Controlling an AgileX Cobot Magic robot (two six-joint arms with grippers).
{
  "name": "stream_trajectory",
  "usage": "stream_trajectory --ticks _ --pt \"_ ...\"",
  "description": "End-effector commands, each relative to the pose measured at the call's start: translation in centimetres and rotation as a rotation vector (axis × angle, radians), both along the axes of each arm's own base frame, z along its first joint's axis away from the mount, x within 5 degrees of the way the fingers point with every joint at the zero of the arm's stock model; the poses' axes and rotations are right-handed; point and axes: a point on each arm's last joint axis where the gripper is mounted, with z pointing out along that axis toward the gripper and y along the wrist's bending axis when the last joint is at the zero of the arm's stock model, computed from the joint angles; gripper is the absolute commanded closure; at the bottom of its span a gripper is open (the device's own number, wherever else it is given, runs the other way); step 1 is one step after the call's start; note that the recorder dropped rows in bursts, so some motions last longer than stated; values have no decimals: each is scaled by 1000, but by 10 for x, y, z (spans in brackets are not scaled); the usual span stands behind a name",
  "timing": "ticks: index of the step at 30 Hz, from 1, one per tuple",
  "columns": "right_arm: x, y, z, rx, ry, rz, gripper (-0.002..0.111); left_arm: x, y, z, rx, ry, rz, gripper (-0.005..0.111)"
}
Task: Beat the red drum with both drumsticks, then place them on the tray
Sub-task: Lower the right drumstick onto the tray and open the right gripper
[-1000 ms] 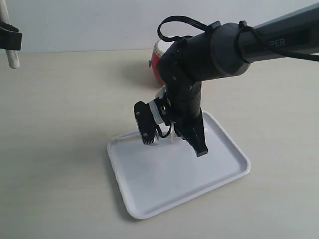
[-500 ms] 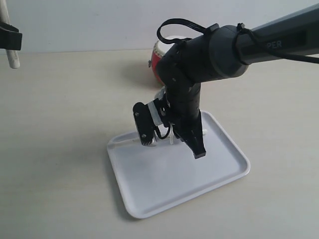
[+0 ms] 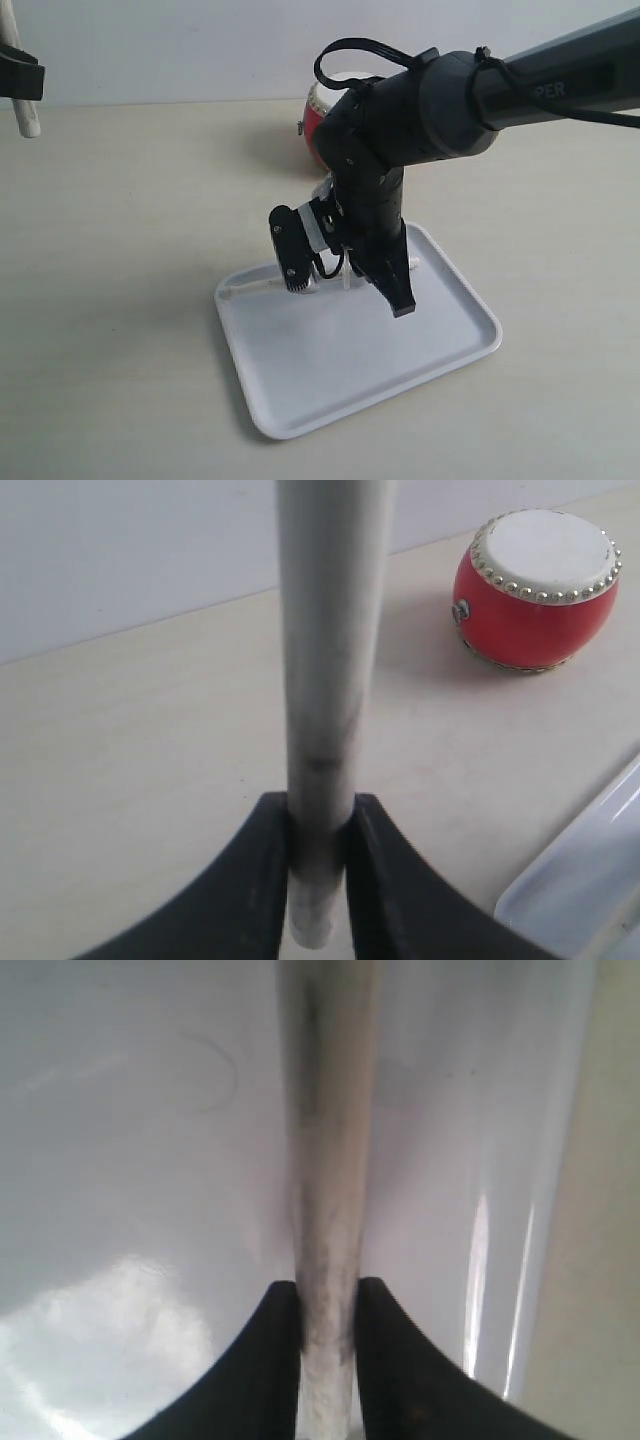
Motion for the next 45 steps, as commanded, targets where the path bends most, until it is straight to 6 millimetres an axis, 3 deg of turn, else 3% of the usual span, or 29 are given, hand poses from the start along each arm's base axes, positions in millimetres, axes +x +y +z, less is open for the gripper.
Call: stream_trajectory --ticks 1,36,45 --pt "0 -1 -1 -10 -8 -16 99 -1 0 3 -24 -18 7 107" --pt "2 -7 1 -83 -29 -2 98 2 -1 -1 -22 -1 8 107" --pt "2 -7 1 -75 -35 -21 77 2 -1 -1 -29 1 9 107"
